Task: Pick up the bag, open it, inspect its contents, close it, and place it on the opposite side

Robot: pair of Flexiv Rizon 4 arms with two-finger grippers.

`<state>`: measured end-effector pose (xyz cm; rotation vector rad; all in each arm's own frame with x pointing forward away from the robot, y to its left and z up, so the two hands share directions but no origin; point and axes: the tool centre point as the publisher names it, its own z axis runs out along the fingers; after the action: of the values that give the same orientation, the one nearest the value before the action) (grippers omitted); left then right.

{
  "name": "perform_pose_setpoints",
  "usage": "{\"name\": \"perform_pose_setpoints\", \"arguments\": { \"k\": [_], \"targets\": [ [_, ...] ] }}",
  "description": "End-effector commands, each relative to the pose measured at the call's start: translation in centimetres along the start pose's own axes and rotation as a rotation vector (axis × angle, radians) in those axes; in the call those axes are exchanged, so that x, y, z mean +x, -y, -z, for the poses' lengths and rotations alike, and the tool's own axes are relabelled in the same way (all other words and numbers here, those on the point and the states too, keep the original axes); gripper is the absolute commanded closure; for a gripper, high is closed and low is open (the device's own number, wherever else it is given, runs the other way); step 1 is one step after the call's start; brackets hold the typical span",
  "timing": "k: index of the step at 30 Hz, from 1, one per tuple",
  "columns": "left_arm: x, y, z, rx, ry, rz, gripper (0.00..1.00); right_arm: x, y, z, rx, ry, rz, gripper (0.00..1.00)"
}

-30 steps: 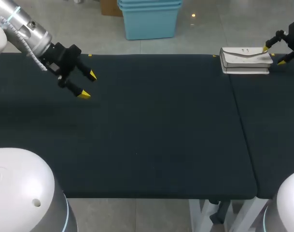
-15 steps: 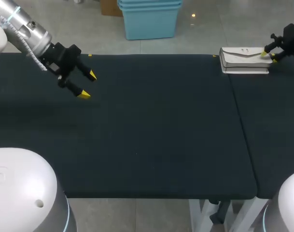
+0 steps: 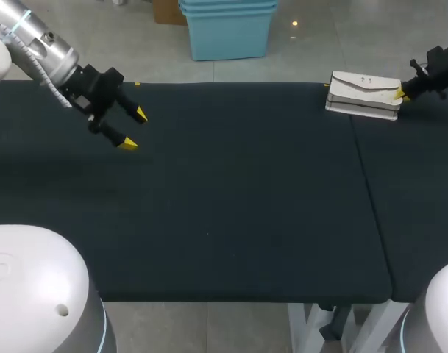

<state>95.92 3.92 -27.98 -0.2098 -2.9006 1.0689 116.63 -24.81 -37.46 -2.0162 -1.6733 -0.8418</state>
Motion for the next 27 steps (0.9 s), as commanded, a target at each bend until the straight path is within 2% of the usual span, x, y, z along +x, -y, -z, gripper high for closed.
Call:
{"name": "perform_pose_setpoints", "arguments": {
  "k": [1, 6, 8, 26, 27],
  "targets": [
    [0.0, -0.1, -0.1, 0.003, 0.001, -0.001, 0.0, 0.7, 1.3, 0.3, 0.308, -0.046, 0.021, 1.0],
    [0.0, -0.1, -0.1, 0.003, 0.001, -0.001, 0.0, 3.5, 4.3, -0.3, 0.33, -0.073, 0.068, 1.0],
    [0.0, -0.1, -0.1, 0.003, 0.001, -0.001, 0.0, 4.7, 6.1, -0.7, 0.327, -0.092, 0.048, 1.0],
    [0.0, -0.1, -0.1, 0.003, 0.001, -0.001, 0.0, 4.7, 6.1, -0.7, 0.327, -0.092, 0.048, 1.0],
    [0.0, -0.1, -0.1, 0.003, 0.001, -0.001, 0.0, 5.3, 7.1, -1.2, 0.305, -0.097, 0.024, 1.0]
  ]
}}
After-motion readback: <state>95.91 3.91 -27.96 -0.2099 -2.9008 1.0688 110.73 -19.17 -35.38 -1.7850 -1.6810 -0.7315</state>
